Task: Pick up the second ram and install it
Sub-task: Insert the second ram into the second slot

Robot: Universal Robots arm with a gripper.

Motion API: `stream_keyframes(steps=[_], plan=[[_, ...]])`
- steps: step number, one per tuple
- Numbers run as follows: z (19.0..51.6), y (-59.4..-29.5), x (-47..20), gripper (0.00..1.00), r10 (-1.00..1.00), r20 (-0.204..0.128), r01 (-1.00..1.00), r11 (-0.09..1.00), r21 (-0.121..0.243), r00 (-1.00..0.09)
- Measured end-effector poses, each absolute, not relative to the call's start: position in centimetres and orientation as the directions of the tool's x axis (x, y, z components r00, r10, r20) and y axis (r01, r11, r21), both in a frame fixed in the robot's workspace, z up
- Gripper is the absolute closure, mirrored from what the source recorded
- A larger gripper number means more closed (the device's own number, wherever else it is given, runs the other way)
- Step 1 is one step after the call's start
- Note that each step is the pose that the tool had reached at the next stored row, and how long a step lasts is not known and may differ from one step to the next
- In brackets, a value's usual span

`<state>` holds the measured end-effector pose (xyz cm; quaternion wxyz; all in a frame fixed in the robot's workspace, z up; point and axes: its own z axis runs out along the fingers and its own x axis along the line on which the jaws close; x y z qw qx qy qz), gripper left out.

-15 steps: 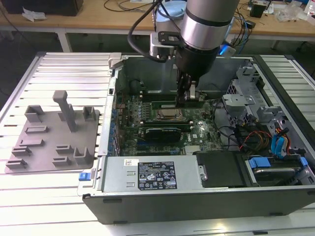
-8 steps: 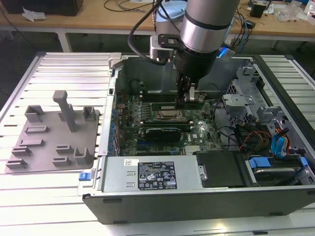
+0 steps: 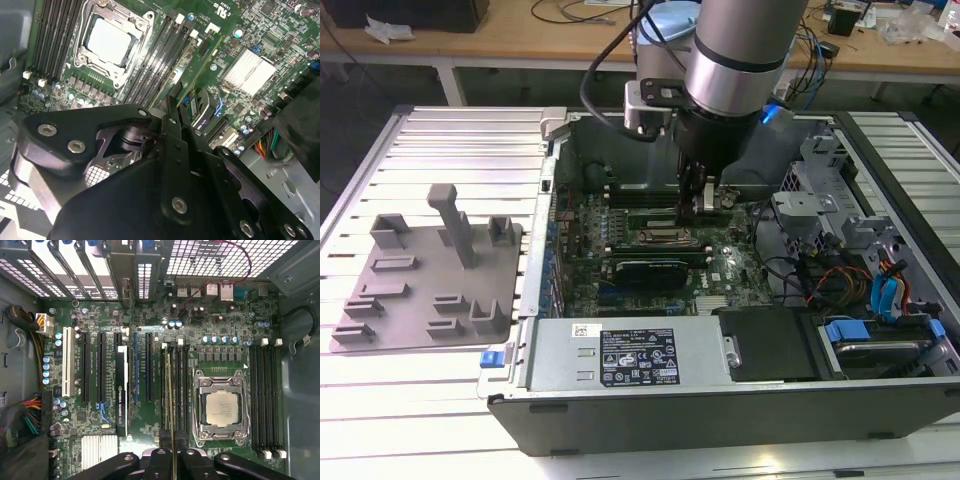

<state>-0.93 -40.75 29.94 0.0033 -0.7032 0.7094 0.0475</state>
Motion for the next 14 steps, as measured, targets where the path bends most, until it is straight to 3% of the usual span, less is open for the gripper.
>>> stream_keyframes(steps=[14], plan=[[28.96, -40.6, -0.94, 0.89, -0.997, -0.072, -0.998, 0.007, 0.063, -0.011]])
